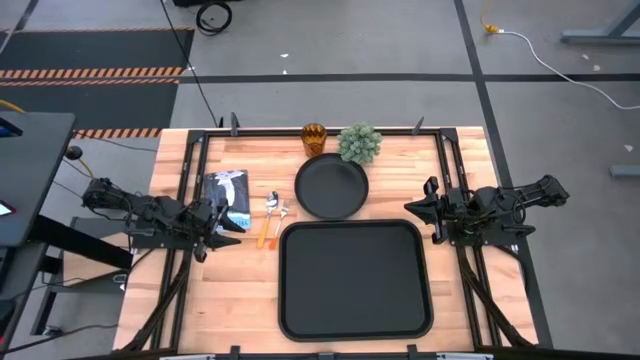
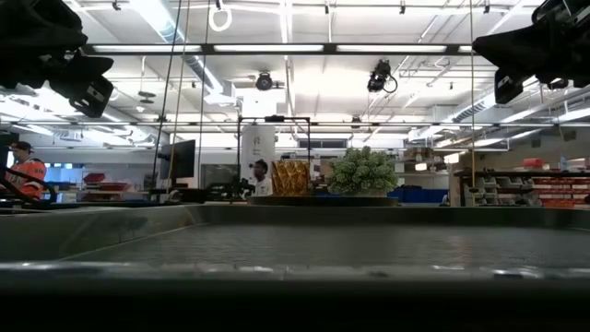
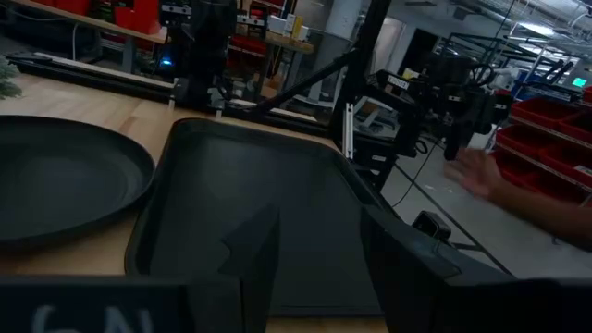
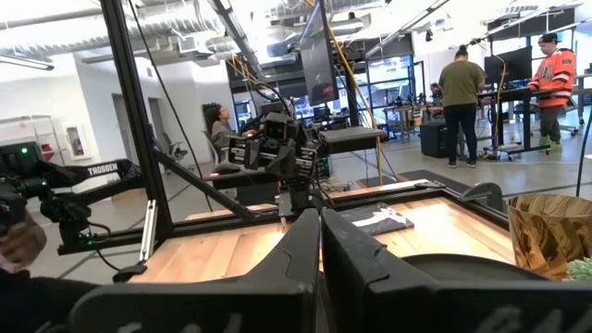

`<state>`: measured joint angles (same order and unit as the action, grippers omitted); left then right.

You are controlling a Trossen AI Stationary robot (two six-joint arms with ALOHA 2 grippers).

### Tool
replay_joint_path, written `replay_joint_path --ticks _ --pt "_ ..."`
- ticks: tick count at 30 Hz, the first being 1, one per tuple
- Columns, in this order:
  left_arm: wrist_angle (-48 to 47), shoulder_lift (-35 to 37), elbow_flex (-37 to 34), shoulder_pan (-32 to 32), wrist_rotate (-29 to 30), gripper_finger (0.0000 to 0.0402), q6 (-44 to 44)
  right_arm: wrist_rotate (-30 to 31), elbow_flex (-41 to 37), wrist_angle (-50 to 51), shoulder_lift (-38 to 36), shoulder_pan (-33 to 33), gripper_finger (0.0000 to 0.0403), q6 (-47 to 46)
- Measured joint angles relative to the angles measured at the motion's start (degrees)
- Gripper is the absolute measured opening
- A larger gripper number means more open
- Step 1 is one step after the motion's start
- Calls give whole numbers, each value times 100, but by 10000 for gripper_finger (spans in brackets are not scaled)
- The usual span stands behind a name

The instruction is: Pick and place plate/cup/fork/spoon on tray

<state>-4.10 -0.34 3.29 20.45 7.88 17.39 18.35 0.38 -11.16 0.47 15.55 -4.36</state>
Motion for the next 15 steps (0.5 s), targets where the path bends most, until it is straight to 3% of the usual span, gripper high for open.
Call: replay_joint_path --ticks 4,9,15 --pt "212 -2 0 0 82 162 -91 23 0 -102 0 0 23 20" --pt "1053 -2 4 -2 831 162 -441 313 0 -762 -2 -4 23 284" --pt "1195 0 4 -2 855 162 -377 308 0 -1828 -2 -4 23 22"
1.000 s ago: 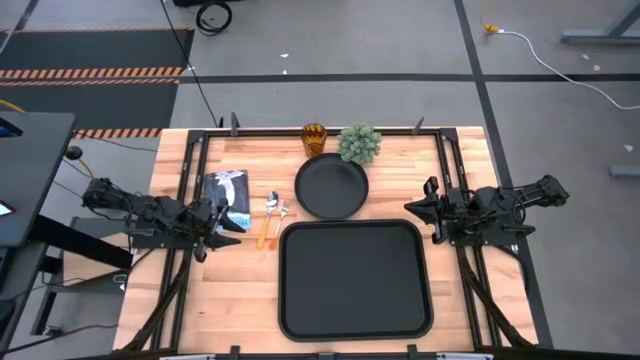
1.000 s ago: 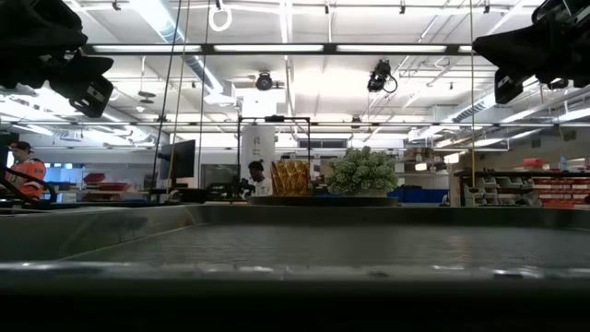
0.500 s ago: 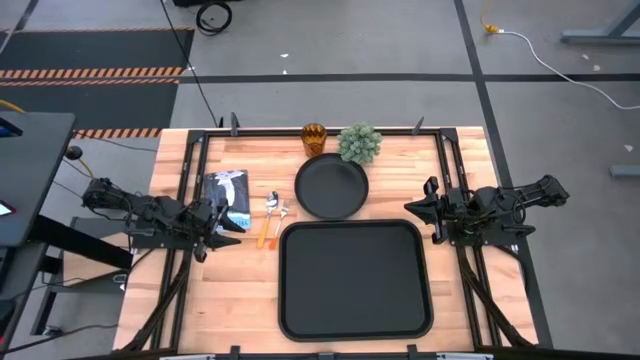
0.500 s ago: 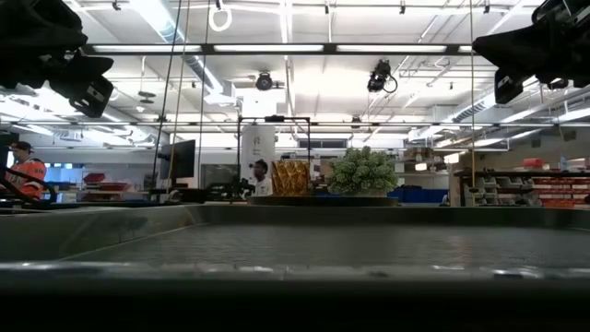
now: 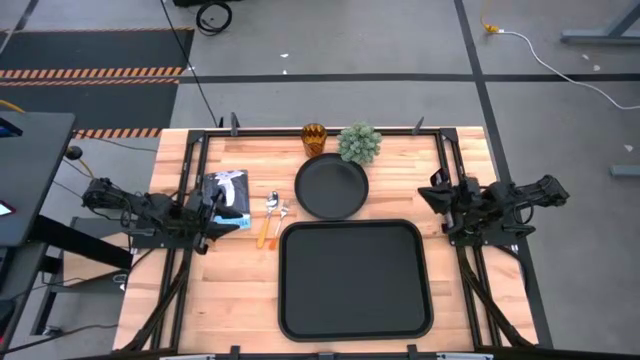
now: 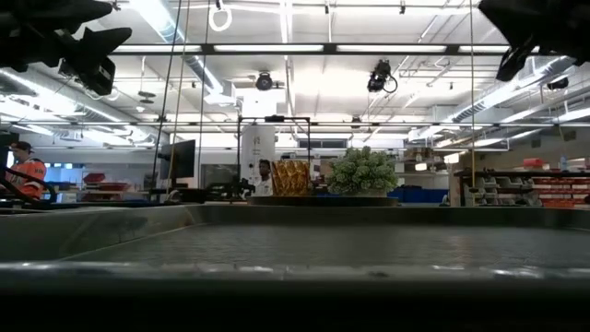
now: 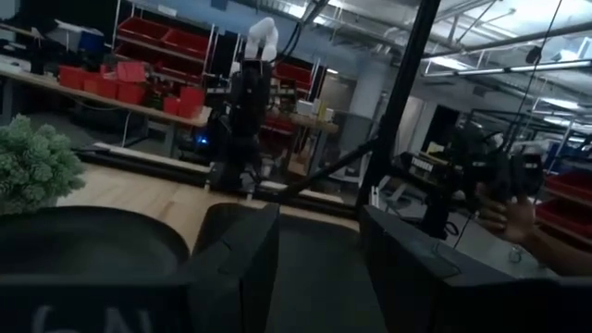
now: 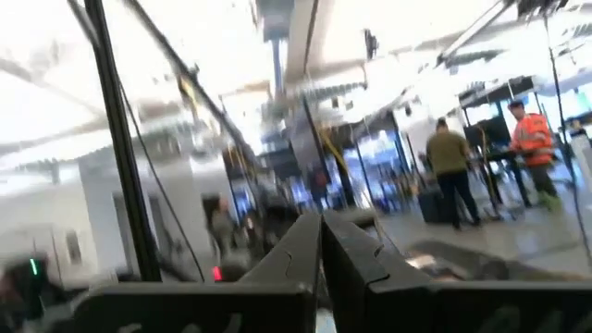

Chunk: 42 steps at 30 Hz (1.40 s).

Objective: Pick and place plate/cup/fork/spoon on tray
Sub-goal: Put the orange cup in the top right corner of the black tray

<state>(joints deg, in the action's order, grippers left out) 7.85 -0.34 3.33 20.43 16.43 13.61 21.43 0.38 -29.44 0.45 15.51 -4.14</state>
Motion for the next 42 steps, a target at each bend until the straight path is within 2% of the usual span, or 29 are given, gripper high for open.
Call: replay_joint_path --ticks 12,19,21,23,30,35,38,42 --pt "9 -2 0 0 154 162 118 115 0 -505 0 0 23 131" --pt "275 -2 0 0 1266 162 -428 1516 -1 -540 39 -1 23 179" --pt "490 -2 0 0 1394 162 -882 1961 0 -491 92 -20 23 251" --pt "646 -2 0 0 1386 162 -1428 2159 -1 -398 149 -64 23 369" --pt "728 -2 -2 0 1142 162 -3061 2304 -2 -396 389 -578 23 877" --pt "794 -2 -2 1 522 162 -4009 2335 -2 -392 572 -1139 23 685" --pt "1130 -2 -2 2 298 162 -4366 2042 0 -391 780 -1428 23 559" --pt "1605 -2 -2 0 298 162 -4619 1426 -2 -397 1149 -1732 23 256"
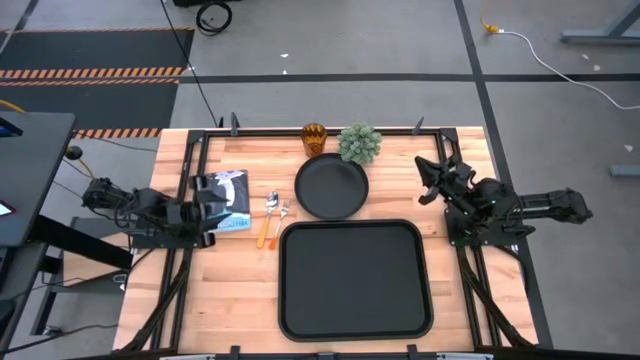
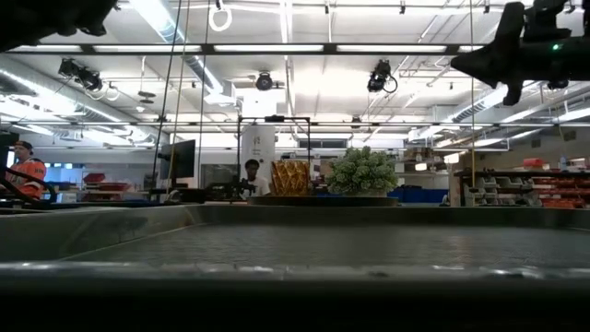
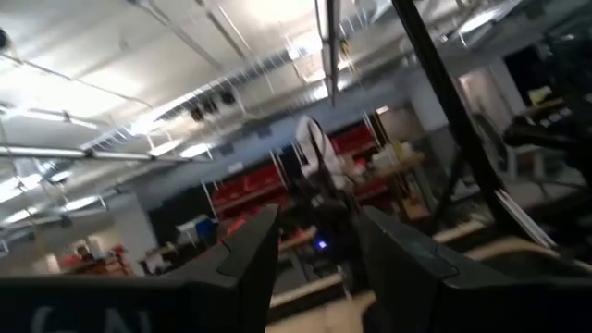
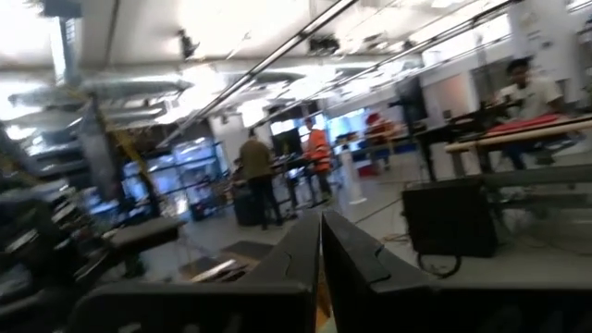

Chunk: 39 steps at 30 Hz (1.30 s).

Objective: Pick and place plate/cup/fork/spoon on tray
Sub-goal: Put the orange cup in the top right corner of the black tray

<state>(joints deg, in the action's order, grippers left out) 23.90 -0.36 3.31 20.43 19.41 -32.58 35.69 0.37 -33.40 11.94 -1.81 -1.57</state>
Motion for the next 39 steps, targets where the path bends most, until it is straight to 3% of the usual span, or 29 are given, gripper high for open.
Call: replay_joint_path --ticks 8,14,22,25,31,39 --pt "533 0 0 -186 1 162 -233 -908 96 -726 1055 -321 23 -448" --pt "638 0 0 -633 -10 162 -72 -966 666 -850 2044 -336 23 -479" --pt "292 -75 -2 -1074 2 162 1121 -999 1548 -748 3652 -532 23 -403" --pt "290 -240 -2 -1194 3 162 1465 -1286 1850 -716 4214 -760 23 -474" --pt "318 -899 -2 -1485 159 162 2597 -2175 2547 -196 5205 -1086 23 -770" --pt "476 -1984 -2 -1938 197 162 3418 -2304 3550 698 6229 -1239 52 -531"
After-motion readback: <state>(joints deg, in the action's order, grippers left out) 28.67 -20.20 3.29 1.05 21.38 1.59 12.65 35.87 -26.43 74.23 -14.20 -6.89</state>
